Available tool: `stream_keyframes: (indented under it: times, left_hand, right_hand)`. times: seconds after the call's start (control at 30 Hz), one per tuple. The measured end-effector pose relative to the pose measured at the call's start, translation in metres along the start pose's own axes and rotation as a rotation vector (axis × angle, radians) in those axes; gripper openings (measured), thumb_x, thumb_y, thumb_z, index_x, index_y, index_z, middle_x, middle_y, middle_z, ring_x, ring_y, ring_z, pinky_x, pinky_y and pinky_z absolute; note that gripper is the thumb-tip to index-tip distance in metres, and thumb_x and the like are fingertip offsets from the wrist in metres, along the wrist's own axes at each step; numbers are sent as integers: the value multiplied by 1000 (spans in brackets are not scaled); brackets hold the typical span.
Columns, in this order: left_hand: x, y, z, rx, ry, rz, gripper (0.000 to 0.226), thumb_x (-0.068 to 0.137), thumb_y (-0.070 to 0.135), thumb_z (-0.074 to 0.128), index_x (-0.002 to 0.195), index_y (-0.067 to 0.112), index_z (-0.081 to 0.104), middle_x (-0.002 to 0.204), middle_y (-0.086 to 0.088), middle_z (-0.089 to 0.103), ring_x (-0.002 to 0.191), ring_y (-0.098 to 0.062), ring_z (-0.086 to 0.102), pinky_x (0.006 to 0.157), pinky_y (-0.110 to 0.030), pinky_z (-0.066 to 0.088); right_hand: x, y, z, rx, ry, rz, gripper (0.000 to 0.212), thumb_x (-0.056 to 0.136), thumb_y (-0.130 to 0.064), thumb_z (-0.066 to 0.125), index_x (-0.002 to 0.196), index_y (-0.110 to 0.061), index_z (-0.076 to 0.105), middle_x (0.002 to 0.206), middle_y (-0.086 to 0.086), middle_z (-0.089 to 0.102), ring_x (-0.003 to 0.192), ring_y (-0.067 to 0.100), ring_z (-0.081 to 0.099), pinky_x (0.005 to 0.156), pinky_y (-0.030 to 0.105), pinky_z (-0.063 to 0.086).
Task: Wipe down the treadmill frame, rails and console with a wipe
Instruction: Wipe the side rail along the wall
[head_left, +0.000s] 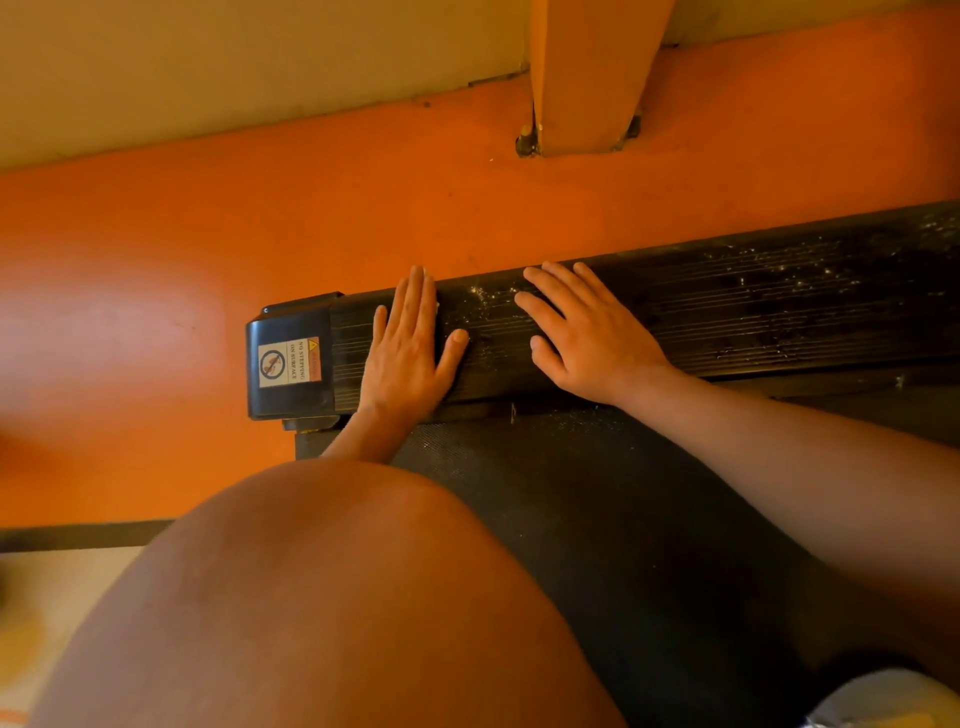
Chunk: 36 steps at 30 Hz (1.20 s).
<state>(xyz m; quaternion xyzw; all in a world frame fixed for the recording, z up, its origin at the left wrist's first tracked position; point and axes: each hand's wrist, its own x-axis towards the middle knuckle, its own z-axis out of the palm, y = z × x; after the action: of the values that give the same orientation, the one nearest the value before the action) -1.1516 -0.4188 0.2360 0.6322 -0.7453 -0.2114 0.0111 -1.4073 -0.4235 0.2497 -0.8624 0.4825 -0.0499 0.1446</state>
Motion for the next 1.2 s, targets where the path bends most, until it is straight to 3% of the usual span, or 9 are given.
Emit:
stream_keyframes:
  times: [0.2,0.4,0.63,0.87,1.1,1.2]
  left_hand:
    - [-68,0,18,-40,-33,-42,68,105,54,18,162,22,-3,169,5,-9,155,-12,-12,124,-41,-4]
    - [-8,-1,5,5,19,-52,69,108,51,24,163,18,-3,170,0,-7,156,-18,-8,124,-45,-1]
    - [-83,10,28,-92,-22,-87,69,104,53,20,161,21,-1,169,5,-10,154,-10,-14,122,-39,-6]
    - [-10,17,9,-54,33,-44,66,109,48,24,163,17,2,170,-1,-4,156,-18,-6,123,-40,-4]
    - [-74,28,27,-113,-35,-53,67,105,53,19,161,23,-1,169,6,-8,155,-13,-10,123,-40,-5]
    - [-47,20,18,-80,-18,-15,66,106,53,18,162,22,0,169,5,-8,155,-12,-11,123,-38,-6]
  right_hand:
    - [-1,0,1,-2,12,-4,55,105,-38,35,151,-10,45,162,17,34,154,33,25,126,52,20]
    - [0,0,3,-5,22,-3,54,104,-37,37,150,-10,46,162,17,35,153,33,26,126,51,19]
    - [-1,0,3,0,34,-5,54,104,-36,38,150,-10,47,162,17,35,153,33,26,126,51,20]
    - [0,0,3,-9,25,-5,54,104,-36,37,151,-10,46,162,17,35,153,33,26,127,50,19]
    - [-1,2,2,7,25,-3,54,105,-39,38,150,-11,47,162,17,36,153,32,26,126,51,20]
    - [0,3,2,6,27,-6,55,105,-42,38,150,-11,47,162,17,36,153,33,26,126,51,20]
